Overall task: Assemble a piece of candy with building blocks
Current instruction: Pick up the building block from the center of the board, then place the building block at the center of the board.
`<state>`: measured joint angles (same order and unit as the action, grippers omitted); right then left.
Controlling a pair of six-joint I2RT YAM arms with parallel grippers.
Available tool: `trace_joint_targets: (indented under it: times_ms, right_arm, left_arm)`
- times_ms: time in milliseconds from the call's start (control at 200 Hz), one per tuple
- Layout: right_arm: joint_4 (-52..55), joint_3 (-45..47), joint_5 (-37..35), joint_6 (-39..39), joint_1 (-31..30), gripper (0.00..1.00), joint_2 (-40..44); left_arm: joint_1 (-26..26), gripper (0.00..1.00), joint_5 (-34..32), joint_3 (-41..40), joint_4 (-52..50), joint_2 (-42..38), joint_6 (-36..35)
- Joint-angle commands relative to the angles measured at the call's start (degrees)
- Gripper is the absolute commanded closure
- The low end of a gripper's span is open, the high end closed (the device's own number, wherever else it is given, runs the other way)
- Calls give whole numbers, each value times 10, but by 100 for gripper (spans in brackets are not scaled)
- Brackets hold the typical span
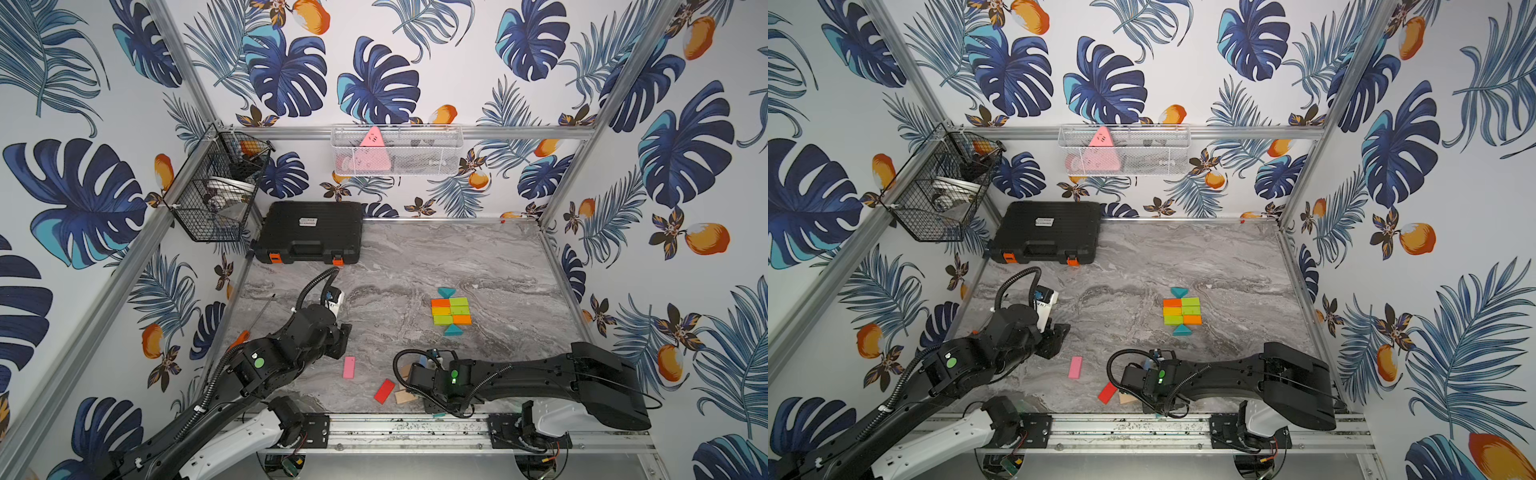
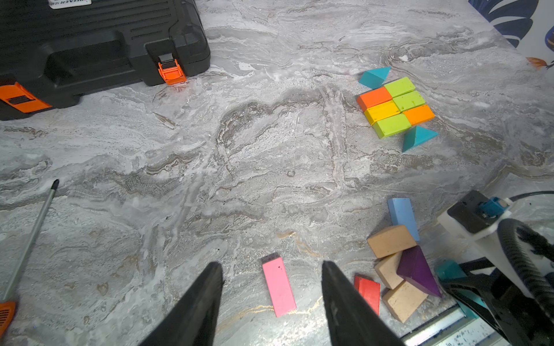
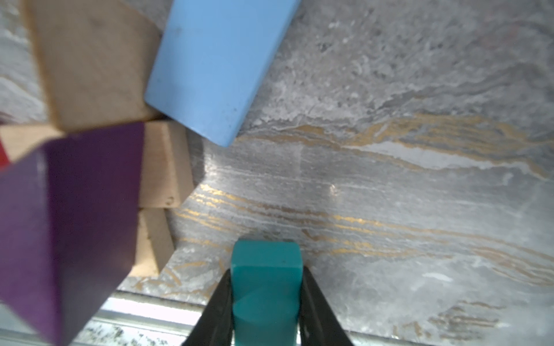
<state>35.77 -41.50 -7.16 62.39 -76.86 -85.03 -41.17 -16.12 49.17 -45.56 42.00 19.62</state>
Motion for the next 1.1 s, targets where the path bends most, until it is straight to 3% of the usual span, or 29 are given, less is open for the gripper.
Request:
trace_joint_targets:
  times_ms: [0,220,420,650,756,876,991,1096]
  right_arm:
    - [-7,6,-19,14,1,69,9]
    - [13,-45,-36,-24,33,69,59]
    - [-42,-111,34,-107,147,70,42]
    - [-65,-229,109,-285,255,71,-104]
    - [-16,-338,127,-390,285,71,-197]
    - [38,-472,121,-494,297,71,-297]
    - [68,-588,196,-570,305,72,-382]
    - [111,-682,184,-646,300,74,-445]
  left_arm:
    - [0,42,0,-1,12,-3,-1]
    - [1,42,-9,0,12,-5,0]
    - [1,42,-19,0,9,-10,3]
    - [1,42,-23,1,8,-10,4]
    - [1,42,-28,1,7,-13,5]
    - [1,42,-32,0,8,-20,6]
    - [1,42,-31,0,8,-20,6]
    - [1,42,-32,1,6,-17,7]
